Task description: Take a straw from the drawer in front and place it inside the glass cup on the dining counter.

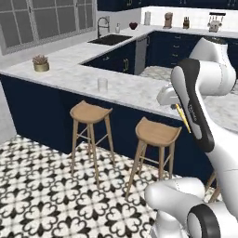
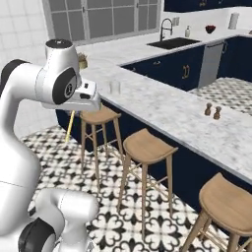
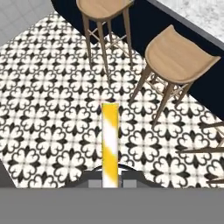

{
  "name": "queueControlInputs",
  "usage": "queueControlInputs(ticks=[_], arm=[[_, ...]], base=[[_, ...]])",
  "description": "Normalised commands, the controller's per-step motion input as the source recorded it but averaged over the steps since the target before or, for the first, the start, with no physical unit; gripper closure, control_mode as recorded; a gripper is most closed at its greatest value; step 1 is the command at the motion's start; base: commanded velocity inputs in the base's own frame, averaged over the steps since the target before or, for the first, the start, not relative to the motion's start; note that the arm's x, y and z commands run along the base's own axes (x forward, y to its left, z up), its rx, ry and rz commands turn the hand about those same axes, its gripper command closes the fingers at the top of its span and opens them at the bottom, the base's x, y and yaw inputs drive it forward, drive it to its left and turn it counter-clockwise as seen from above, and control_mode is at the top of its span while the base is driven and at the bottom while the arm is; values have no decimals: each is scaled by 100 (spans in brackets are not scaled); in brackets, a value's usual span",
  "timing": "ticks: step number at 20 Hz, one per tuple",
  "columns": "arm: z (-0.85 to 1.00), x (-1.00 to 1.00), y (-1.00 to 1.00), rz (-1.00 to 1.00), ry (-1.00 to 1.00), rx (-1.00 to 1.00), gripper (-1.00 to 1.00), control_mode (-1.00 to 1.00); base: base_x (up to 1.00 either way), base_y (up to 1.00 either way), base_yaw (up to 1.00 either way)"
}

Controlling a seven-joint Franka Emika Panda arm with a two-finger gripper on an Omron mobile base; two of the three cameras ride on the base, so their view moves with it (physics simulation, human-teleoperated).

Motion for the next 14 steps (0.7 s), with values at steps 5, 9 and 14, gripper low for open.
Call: queueControlInputs(ticks=[5,9,14], arm=[[0,0,0,0,0,0,100,100],[0,0,0,0,0,0,100,100],[0,0,0,0,0,0,100,100]], base=[[80,100,-49],[69,100,-52],[68,98,-52]])
